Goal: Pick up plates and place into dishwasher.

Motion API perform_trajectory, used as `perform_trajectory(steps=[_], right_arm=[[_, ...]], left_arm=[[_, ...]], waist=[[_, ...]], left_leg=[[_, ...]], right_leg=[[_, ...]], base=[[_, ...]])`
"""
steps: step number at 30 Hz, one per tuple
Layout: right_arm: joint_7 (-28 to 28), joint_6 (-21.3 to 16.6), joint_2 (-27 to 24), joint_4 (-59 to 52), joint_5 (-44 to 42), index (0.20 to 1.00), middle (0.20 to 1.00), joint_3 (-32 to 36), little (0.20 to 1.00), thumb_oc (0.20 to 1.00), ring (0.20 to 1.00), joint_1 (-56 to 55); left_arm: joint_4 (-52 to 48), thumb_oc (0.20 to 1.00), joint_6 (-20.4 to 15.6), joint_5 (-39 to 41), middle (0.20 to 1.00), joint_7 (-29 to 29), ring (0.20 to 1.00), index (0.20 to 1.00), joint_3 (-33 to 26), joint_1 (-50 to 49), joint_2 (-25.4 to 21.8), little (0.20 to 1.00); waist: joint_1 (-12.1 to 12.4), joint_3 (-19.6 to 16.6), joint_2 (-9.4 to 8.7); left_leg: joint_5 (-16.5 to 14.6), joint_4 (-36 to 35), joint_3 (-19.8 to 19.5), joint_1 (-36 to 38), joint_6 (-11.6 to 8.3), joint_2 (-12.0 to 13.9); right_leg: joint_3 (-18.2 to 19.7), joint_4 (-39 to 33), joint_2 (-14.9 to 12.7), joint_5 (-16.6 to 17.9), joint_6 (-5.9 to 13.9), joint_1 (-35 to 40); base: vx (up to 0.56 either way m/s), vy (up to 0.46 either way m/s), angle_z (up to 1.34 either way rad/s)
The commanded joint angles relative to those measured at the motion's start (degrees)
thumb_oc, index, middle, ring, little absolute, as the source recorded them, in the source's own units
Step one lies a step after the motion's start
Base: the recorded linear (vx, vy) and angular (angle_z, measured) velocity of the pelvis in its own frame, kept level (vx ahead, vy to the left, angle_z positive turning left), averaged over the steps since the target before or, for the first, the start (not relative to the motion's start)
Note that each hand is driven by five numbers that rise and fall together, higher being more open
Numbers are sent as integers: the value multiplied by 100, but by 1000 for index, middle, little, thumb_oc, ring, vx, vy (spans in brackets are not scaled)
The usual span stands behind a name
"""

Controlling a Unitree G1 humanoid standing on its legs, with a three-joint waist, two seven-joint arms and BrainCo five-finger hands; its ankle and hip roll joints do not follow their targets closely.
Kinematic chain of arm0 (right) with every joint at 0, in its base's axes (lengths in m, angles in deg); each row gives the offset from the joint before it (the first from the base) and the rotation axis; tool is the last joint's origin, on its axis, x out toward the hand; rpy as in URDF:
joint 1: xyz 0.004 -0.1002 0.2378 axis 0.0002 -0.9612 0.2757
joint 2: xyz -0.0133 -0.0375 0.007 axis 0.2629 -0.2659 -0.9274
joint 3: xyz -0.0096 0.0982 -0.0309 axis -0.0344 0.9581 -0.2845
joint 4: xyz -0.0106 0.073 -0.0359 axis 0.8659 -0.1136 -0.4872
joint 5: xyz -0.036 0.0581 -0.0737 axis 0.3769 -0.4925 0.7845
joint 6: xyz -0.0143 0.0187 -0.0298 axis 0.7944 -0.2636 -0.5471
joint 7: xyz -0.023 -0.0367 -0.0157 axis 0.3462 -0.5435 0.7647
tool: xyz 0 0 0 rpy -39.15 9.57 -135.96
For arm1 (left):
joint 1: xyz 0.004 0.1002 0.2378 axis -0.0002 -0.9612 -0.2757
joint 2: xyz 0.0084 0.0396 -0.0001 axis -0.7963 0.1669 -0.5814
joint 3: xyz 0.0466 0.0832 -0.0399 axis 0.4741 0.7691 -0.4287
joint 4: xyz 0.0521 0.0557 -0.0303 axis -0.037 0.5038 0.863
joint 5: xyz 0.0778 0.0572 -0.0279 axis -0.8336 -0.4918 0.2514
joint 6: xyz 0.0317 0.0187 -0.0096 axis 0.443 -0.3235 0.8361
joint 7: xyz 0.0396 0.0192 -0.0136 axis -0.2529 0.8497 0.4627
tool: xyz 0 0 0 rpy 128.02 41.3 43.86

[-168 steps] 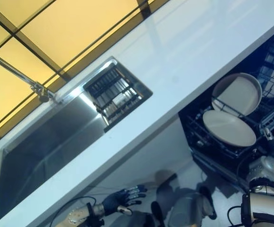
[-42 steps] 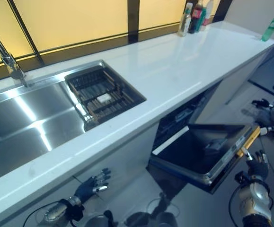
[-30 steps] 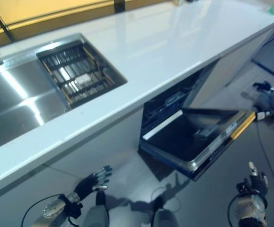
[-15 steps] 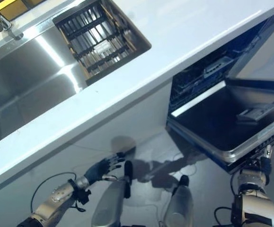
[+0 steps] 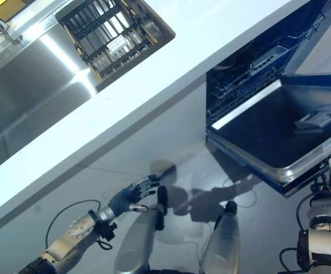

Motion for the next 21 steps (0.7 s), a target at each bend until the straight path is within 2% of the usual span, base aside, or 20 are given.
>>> perform_trajectory(steps=[1,3,9,16,18,21], right_arm=[[585,-59,208,-644,-59,1000,1000,-396,1000,1000,1000,1385],[314,-146,323,-800,37,1000,1000,-422,1000,1000,1000,1509],[-390,-2,779,-1297,34,1000,1000,-679,1000,1000,1000,1913],[-926,-38,846,-1200,341,1000,1000,-843,1000,1000,1000,2313],[-992,-18,812,-1226,191,1000,1000,-933,1000,1000,1000,2454],[-1103,-150,876,-1423,360,1000,1000,-1050,1000,1000,1000,2555]], left_arm=[[-317,1000,-223,81,1000,27,1000,1000,-87,-77,-191,1000],[-347,1000,-182,110,1000,3,1000,1000,-80,-70,-221,1000],[-261,1000,-236,3,1000,-176,1000,1000,48,-94,-120,1000],[-273,1000,-90,102,1000,-180,1000,1000,138,-110,-121,1000],[-256,1000,-71,73,1000,-169,1000,1000,147,-134,-124,1000],[-312,1000,-13,51,1000,-116,1000,1000,97,-171,-178,1000]], waist=[[285,-102,-179],[301,-119,-216],[341,-120,-308],[515,-159,-286],[534,-142,-281],[585,-130,-299]], left_leg=[[-864,783,94,-26,86,88],[-859,771,109,3,78,98],[-847,705,155,165,73,148],[-815,661,63,290,46,140],[-809,679,38,308,19,159],[-813,660,19,339,13,154]], right_leg=[[-10,-702,-31,740,-43,68],[-28,-750,-48,775,-32,123],[-17,-853,-22,794,-3,304],[-102,-942,-43,782,-16,581],[-123,-958,-46,787,-18,633],[-142,-1023,-57,796,-4,721]], base=[[0,0,0],[0,0,0],[12,-1,-4],[31,-7,0],[31,0,2],[0,0,0]])
